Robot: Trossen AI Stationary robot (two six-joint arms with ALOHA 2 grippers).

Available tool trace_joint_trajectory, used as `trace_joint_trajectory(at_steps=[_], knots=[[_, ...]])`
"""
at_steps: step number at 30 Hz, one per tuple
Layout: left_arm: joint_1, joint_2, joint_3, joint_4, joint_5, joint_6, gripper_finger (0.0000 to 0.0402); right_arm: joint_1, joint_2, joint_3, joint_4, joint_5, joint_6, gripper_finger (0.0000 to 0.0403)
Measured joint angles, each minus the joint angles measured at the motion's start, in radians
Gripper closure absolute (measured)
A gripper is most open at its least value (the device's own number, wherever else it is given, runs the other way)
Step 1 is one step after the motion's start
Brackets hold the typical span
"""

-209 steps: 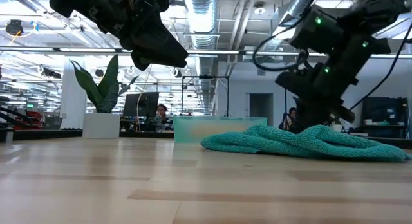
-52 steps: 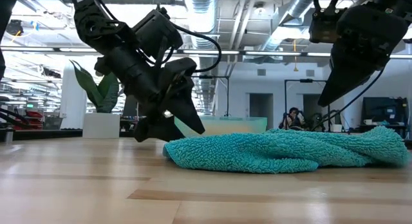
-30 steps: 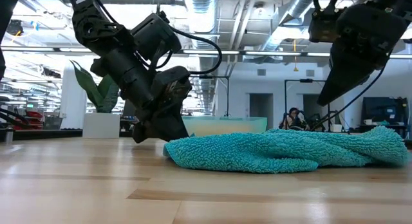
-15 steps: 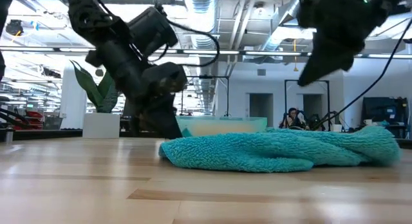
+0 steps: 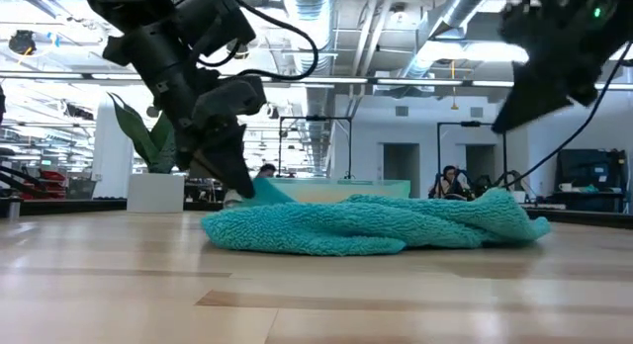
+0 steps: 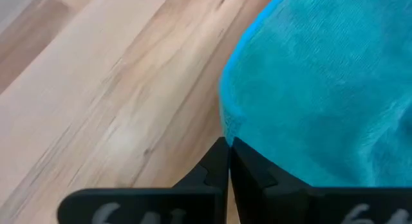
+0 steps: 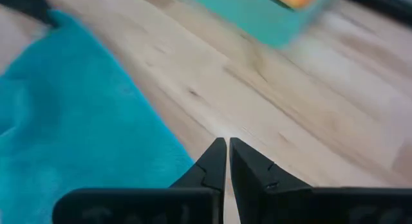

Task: Roll microfiber towels into tight, uniform cylinder then place into a basket
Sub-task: Roll the blue microfiber cloth

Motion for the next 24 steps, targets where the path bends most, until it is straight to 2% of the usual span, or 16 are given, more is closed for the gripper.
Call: trace_joint_trajectory(at_steps=[6, 9, 16, 24], knots=[[0.001, 0.000, 0.000, -0.006, -0.025, -0.003, 0.0401, -0.056, -0.010, -0.076, 0.011, -0.118, 0.144, 0.0360], [0.002, 0.000, 0.000, -0.007, -0.027, -0.003, 0.0401, -0.091, -0.008, -0.111, 0.097, -0.181, 0.154, 0.0360], [0.002, 0.000, 0.000, -0.007, -0.026, -0.004, 0.0401, -0.150, 0.000, -0.173, 0.336, -0.230, -0.014, 0.0349], [0.002, 0.000, 0.000, -0.007, -0.026, -0.004, 0.0401, -0.171, 0.000, -0.177, 0.398, -0.230, -0.127, 0.0318]])
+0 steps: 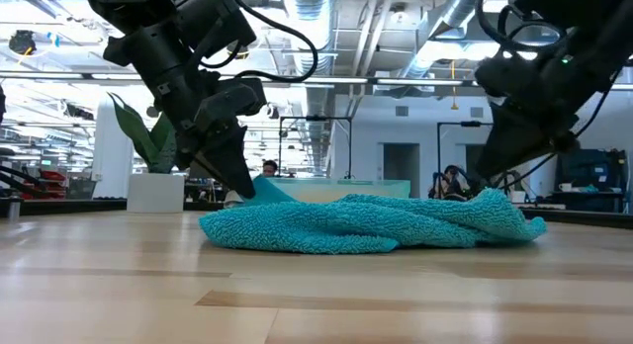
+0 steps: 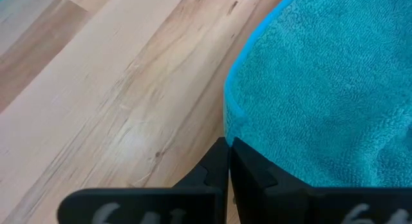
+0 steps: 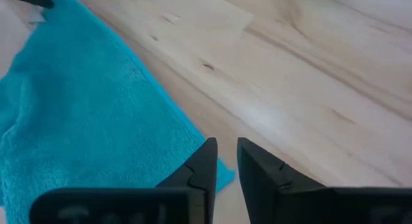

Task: Roll microfiber towels into tight, uniform cylinder then place into a basket
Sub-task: Roll the blue microfiber cloth

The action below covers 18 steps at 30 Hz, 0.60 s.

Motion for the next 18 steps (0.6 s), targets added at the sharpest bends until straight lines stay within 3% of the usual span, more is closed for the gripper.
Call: trace_joint_trajectory(at_steps=[11, 18], knots=[[0.000, 0.000, 0.000, 0.000, 0.000, -0.005, 0.0401, 0.002, 0.000, 0.000, 0.070, 0.006, -0.137, 0.0310], [0.000, 0.000, 0.000, 0.000, 0.001, -0.005, 0.0401, -0.031, 0.000, 0.000, 0.065, -0.075, -0.109, 0.0253]])
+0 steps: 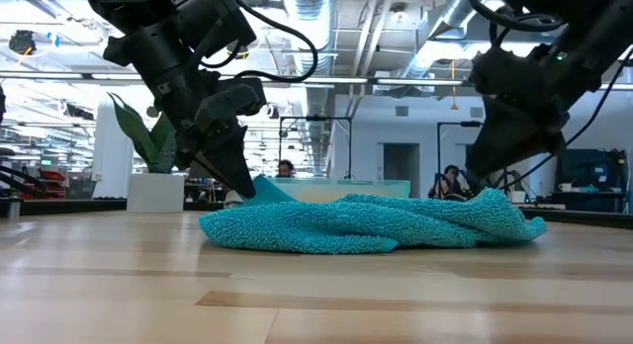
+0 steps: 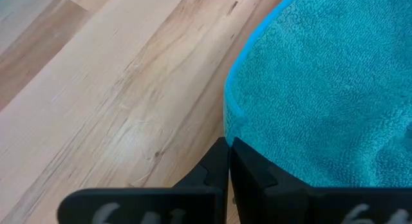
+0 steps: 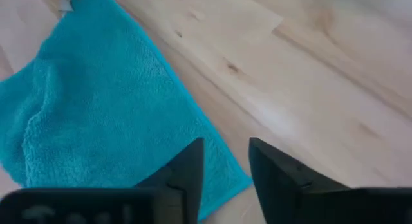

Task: Roll microfiber towels into tight, uniform cylinder then place into a basket
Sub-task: Roll the blue microfiber cloth

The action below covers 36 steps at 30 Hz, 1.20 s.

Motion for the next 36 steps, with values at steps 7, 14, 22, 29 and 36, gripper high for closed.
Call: trace_joint_trajectory(at_steps=[7, 14, 22, 29, 36], knots=[[0.000, 0.000, 0.000, 0.000, 0.000, 0.000, 0.0401, -0.014, 0.000, 0.000, -0.002, -0.057, 0.083, 0.0189], [0.000, -0.001, 0.000, 0.000, 0.001, 0.000, 0.0401, 0.003, 0.017, -0.007, 0.007, -0.054, 0.089, 0.0179], [0.000, -0.001, 0.001, -0.003, 0.006, 0.000, 0.0401, 0.011, 0.194, -0.005, 0.039, -0.054, 0.079, 0.0189], [0.000, -0.001, 0.001, -0.006, 0.006, -0.001, 0.0401, 0.012, 0.324, 0.005, 0.121, -0.012, 0.076, 0.0193], [0.000, -0.001, 0.001, -0.007, 0.006, -0.005, 0.0401, 0.011, 0.319, 0.004, 0.133, -0.052, 0.126, 0.0207]])
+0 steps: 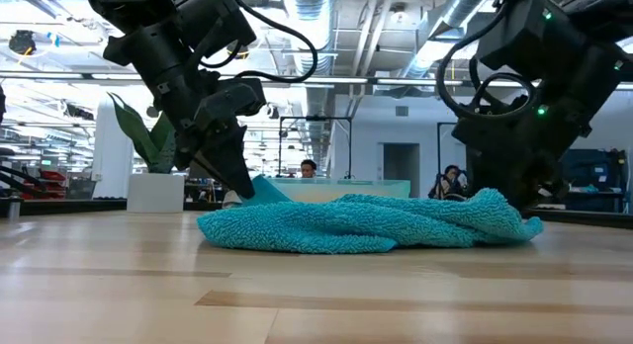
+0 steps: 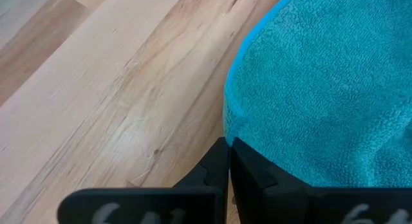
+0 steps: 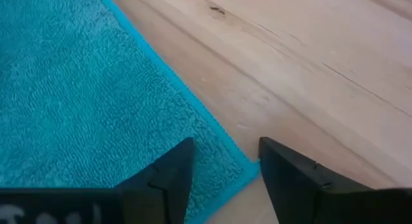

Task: Roll microfiber towels into tight, uniform cylinder then place into a basket
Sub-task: Roll the blue microfiber cloth

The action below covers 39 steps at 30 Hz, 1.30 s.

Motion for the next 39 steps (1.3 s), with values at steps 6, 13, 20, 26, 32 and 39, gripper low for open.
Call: trace_joint_trajectory(at_steps=[6, 13, 20, 26, 32, 39], knots=[[0.000, 0.000, 0.000, 0.000, 0.000, -0.001, 0.0401, 0.017, -0.014, -0.001, 0.003, -0.047, 0.005, 0.0255], [0.000, 0.000, 0.000, 0.000, 0.000, -0.001, 0.0401, 0.022, -0.013, 0.000, -0.022, -0.056, -0.006, 0.0272], [0.000, 0.000, 0.000, 0.000, 0.000, -0.001, 0.0401, -0.014, -0.014, 0.002, -0.003, -0.089, -0.092, 0.0218], [0.000, 0.000, 0.000, 0.000, -0.001, -0.001, 0.0401, -0.052, -0.041, 0.061, -0.044, -0.201, -0.242, 0.0170], [0.000, 0.000, 0.000, 0.000, -0.001, -0.001, 0.0401, -0.034, -0.068, 0.104, -0.069, -0.241, -0.220, 0.0163], [0.000, 0.000, 0.000, 0.000, 0.000, -0.001, 0.0401, -0.003, 0.018, 0.105, -0.076, -0.217, -0.176, 0.0163]])
